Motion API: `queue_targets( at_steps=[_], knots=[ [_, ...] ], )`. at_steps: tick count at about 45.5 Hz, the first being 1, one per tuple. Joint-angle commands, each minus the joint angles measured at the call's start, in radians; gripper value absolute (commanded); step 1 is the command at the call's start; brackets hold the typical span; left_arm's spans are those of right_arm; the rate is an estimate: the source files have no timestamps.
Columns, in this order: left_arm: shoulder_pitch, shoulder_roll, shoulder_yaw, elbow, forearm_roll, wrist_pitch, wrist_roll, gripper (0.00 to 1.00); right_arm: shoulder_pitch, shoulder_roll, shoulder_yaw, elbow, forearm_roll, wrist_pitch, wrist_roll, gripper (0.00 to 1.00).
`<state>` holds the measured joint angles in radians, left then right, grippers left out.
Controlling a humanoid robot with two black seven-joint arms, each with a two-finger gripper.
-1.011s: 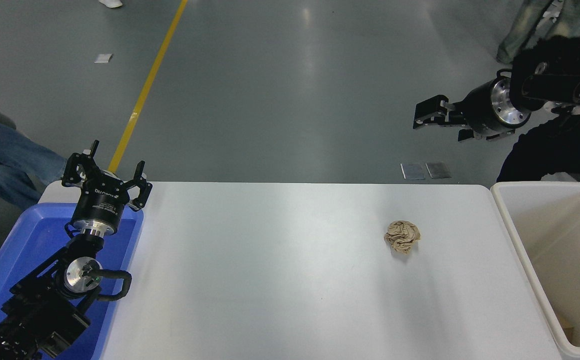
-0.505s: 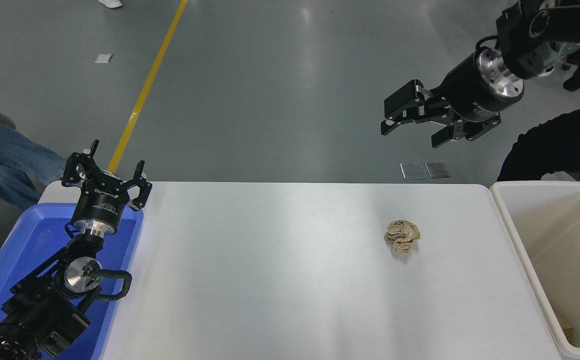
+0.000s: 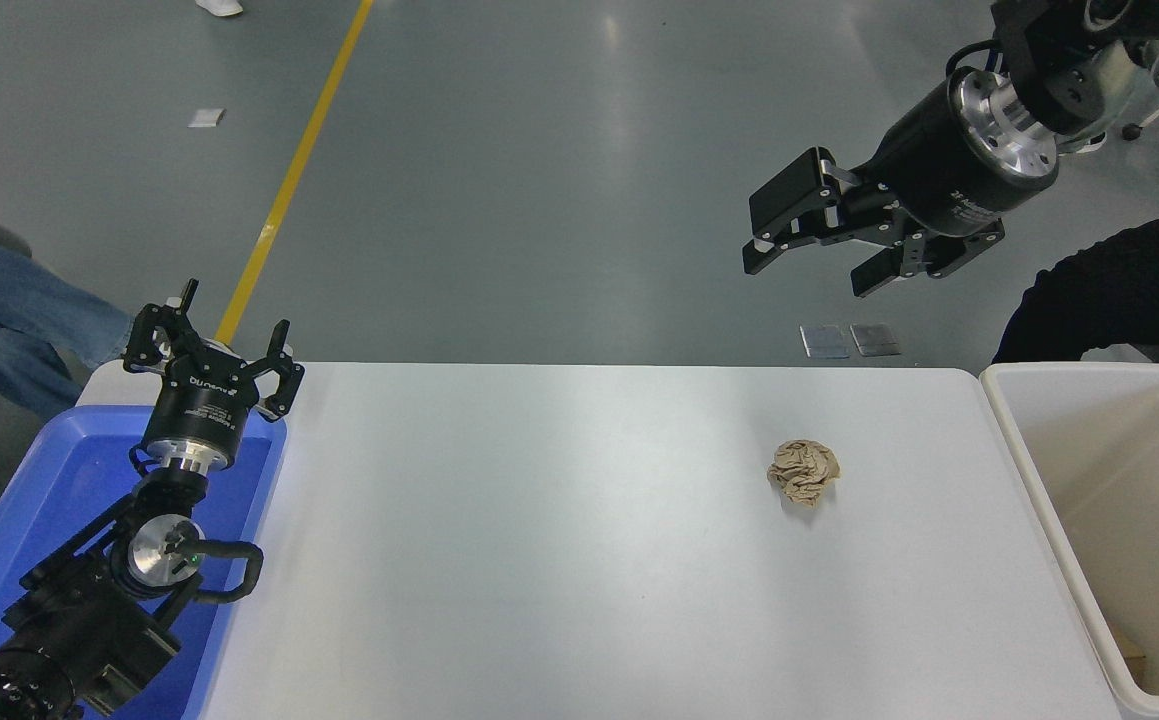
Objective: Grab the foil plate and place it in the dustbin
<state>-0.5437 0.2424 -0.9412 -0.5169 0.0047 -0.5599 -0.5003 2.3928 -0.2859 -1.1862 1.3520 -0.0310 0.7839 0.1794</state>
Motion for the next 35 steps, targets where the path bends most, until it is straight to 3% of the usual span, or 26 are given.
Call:
queue_targets(
  at_steps=[1, 19, 28, 35],
  knots=[
    [0.001, 0.000, -0.001, 0.000, 0.000, 0.000, -0.001, 0.98, 0.014, 0.005, -0.012, 0.035, -0.058, 0.002, -0.002, 1.00],
    [0.001, 0.000, -0.001, 0.000, 0.000, 0.000, -0.001, 0.98, -0.047, 0.007, -0.042, 0.032, -0.121, 0.002, -0.003, 1.00],
    [0.001, 0.000, -0.001, 0.000, 0.000, 0.000, -0.001, 0.98, -0.067, 0.002, -0.067, 0.030, -0.142, 0.002, -0.034, 1.00],
    [0.001, 0.000, -0.001, 0.000, 0.000, 0.000, -0.001, 0.98, -0.072, 0.001, -0.069, 0.030, -0.141, 0.002, -0.034, 1.00]
  ],
)
